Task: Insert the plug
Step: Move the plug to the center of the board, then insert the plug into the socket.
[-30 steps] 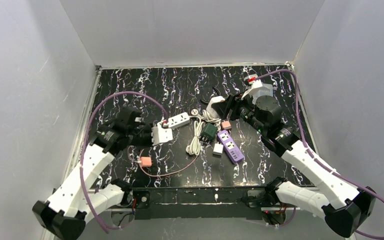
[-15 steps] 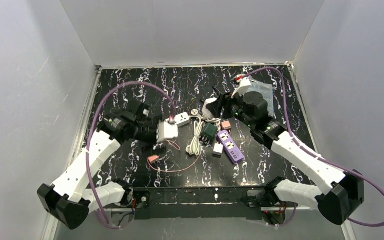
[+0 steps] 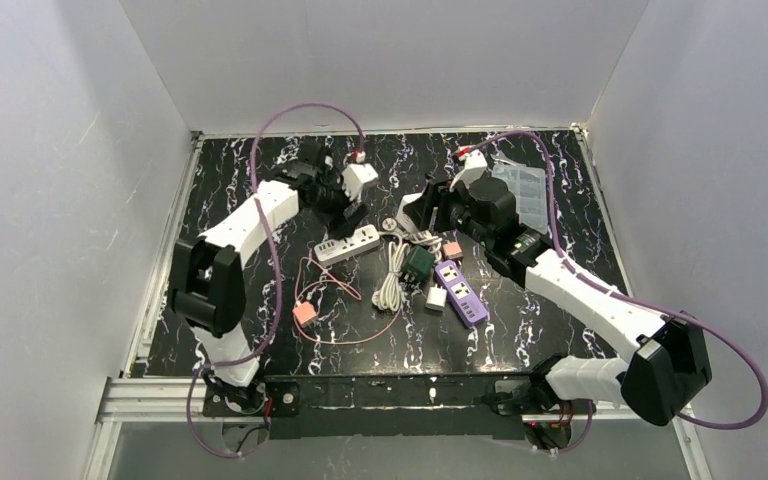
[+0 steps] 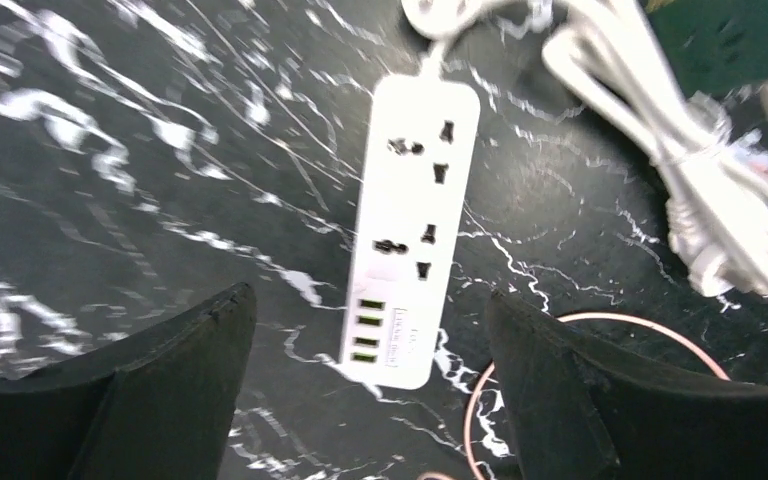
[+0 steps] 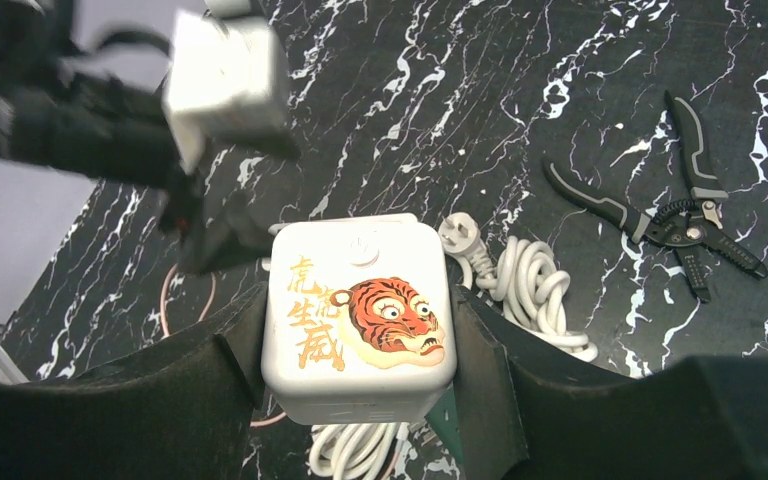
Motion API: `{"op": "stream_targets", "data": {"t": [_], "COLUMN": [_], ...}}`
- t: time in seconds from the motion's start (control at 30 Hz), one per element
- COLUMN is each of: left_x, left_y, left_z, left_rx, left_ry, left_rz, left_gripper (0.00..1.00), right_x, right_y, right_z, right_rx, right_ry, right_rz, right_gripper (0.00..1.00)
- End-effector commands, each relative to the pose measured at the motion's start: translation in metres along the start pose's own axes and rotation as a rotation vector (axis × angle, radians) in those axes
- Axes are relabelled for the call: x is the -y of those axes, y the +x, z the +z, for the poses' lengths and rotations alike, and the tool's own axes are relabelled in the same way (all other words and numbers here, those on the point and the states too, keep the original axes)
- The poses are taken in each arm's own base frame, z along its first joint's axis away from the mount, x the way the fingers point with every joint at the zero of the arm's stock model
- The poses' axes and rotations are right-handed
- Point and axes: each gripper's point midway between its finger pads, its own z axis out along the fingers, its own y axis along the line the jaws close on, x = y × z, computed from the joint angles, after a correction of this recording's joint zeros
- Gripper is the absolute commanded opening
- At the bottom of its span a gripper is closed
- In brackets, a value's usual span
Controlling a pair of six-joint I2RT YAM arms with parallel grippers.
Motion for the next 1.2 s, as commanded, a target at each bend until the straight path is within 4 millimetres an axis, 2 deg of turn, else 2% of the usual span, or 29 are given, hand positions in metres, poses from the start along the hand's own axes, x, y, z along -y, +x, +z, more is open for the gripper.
{"op": "stream_targets", "data": {"t": [0.0,0.1,0.27,0.4,0.57,0.67,0.8,0.97,1.17], "left_x": [0.012,0.02,0.022,0.013,0.017,0.026,0.027,0.018,0.007], "left_y": [0.02,0.042,0.078,0.085,0.084,0.097,0.115,0.117,0.12], "left_z": [0.008,0.004,0.001,0.009,0.014,0.015,0.016,0.019,0.021], "left_rx": [-0.007,0.002,0.019,0.055,0.127,0.11,0.077,0.073,0.039], "left_ry": [-0.005,0.029,0.027,0.0,0.066,0.094,0.094,0.079,0.049], "left_rz": [0.004,-0.002,0.039,0.026,-0.024,-0.035,-0.041,-0.045,-0.053], "left_gripper": [0.85,0.87,0.89,0.88,0.77,0.7,0.68,0.67,0.57], "right_x": [-0.012,-0.01,-0.013,-0.022,-0.022,-0.022,-0.021,-0.019,-0.019], "right_y": [-0.049,-0.047,-0.047,-0.036,-0.017,-0.012,0.0,0.008,0.017], "right_z": [0.003,0.008,0.017,0.033,0.061,0.077,0.1,0.125,0.141], "right_rx": [0.155,0.152,0.148,0.125,0.096,0.088,0.068,0.049,-0.004], "right_ry": [-0.02,-0.008,-0.01,-0.012,0.056,0.077,0.127,0.157,0.169], "right_rz": [0.021,0.036,0.077,0.068,0.031,-0.005,-0.051,-0.075,-0.043], "right_gripper": [0.01,0.01,0.01,0.01,0.01,0.01,0.01,0.01,0.01]}}
